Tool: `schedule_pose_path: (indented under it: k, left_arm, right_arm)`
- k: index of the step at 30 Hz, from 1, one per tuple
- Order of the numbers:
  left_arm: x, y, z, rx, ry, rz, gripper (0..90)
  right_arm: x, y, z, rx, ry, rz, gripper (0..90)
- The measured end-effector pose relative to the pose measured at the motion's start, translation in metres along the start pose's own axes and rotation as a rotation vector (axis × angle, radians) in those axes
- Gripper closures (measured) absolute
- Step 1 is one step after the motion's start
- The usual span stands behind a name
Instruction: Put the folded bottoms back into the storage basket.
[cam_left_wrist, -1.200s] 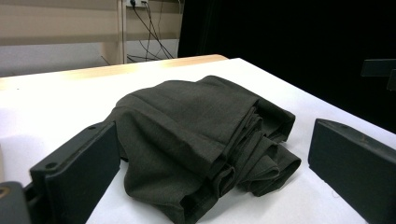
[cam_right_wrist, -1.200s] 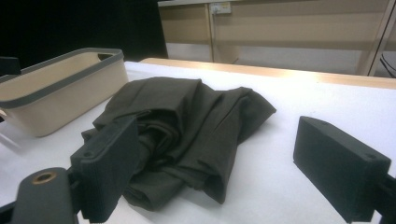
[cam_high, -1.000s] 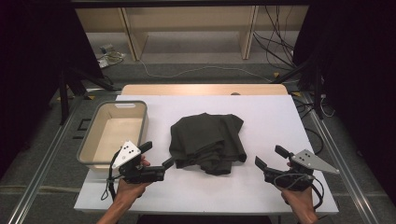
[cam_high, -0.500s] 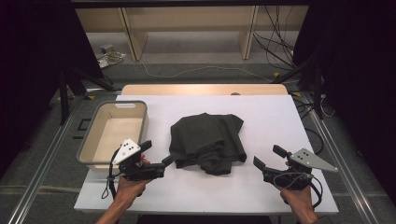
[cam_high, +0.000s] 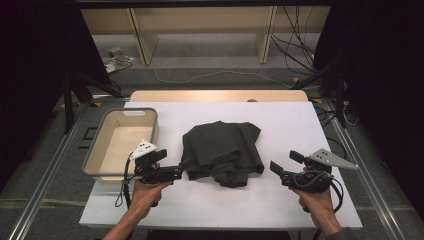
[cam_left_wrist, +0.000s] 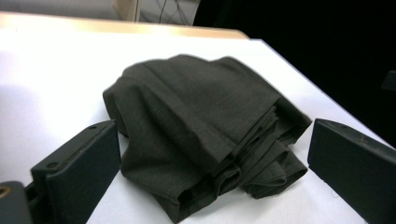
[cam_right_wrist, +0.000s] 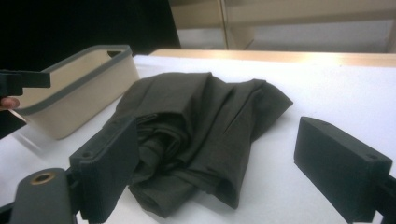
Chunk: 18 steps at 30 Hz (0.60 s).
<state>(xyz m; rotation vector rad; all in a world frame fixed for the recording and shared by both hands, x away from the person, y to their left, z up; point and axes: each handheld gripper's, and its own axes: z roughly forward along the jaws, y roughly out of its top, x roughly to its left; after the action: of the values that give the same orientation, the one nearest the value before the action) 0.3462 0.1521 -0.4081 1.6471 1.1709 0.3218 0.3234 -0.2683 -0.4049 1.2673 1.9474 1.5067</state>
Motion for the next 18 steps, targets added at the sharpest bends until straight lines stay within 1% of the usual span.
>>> schedule_pose_path:
  k: [1, 2, 3, 5, 7, 8, 9, 10, 11, 12, 13, 14, 16, 17, 18]
  left_arm:
    - [0.000, 0.001, 0.002, 0.009, 0.009, 0.003, 2.2]
    - [0.000, 0.003, 0.006, 0.023, 0.017, -0.006, 2.2]
    - [0.001, 0.004, 0.008, 0.031, 0.018, -0.007, 2.2]
    - [0.003, 0.006, 0.014, 0.063, 0.026, -0.024, 2.2]
    - [0.006, 0.009, 0.021, 0.091, 0.025, -0.052, 2.2]
    - [0.007, 0.010, 0.025, 0.106, 0.023, -0.071, 2.2]
    - [0.010, 0.010, 0.028, 0.120, 0.023, -0.093, 2.2]
    - [0.012, 0.011, 0.031, 0.127, 0.019, -0.119, 2.2]
    - [0.014, 0.012, 0.035, 0.139, 0.014, -0.152, 3.0]
    - [0.015, 0.012, 0.037, 0.150, 0.012, -0.167, 3.0]
    - [0.015, 0.011, 0.039, 0.165, 0.012, -0.180, 3.4]
    - [0.015, 0.011, 0.042, 0.181, 0.016, -0.185, 3.4]
    - [0.016, 0.011, 0.048, 0.211, 0.022, -0.201, 3.5]
    - [0.019, 0.010, 0.054, 0.243, 0.010, -0.245, 3.5]
    - [0.019, 0.010, 0.054, 0.243, 0.010, -0.245, 3.5]
  right_arm:
    - [-0.001, 0.001, 0.002, 0.014, 0.002, 0.002, 13.4]
    - [-0.002, 0.003, 0.004, 0.029, 0.006, 0.004, 12.7]
    - [-0.003, 0.005, 0.005, 0.036, 0.009, 0.011, 12.8]
    - [-0.005, 0.008, 0.008, 0.045, 0.011, 0.019, 12.7]
    - [-0.008, 0.012, 0.012, 0.065, 0.022, 0.027, 11.9]
    - [-0.009, 0.014, 0.015, 0.078, 0.026, 0.034, 11.3]
    - [-0.013, 0.019, 0.020, 0.107, 0.043, 0.053, 10.1]
    - [-0.013, 0.019, 0.020, 0.107, 0.043, 0.053, 10.1]
    - [-0.018, 0.023, 0.028, 0.156, 0.061, 0.088, 9.4]
    - [-0.018, 0.023, 0.028, 0.156, 0.061, 0.088, 9.4]
    - [-0.020, 0.023, 0.031, 0.170, 0.067, 0.095, 9.3]
    - [-0.023, 0.024, 0.034, 0.182, 0.073, 0.103, 9.1]
    - [-0.026, 0.025, 0.039, 0.195, 0.068, 0.110, 9.1]
    - [-0.029, 0.026, 0.044, 0.210, 0.065, 0.113, 9.1]
    - [-0.029, 0.026, 0.044, 0.210, 0.065, 0.113, 9.1]
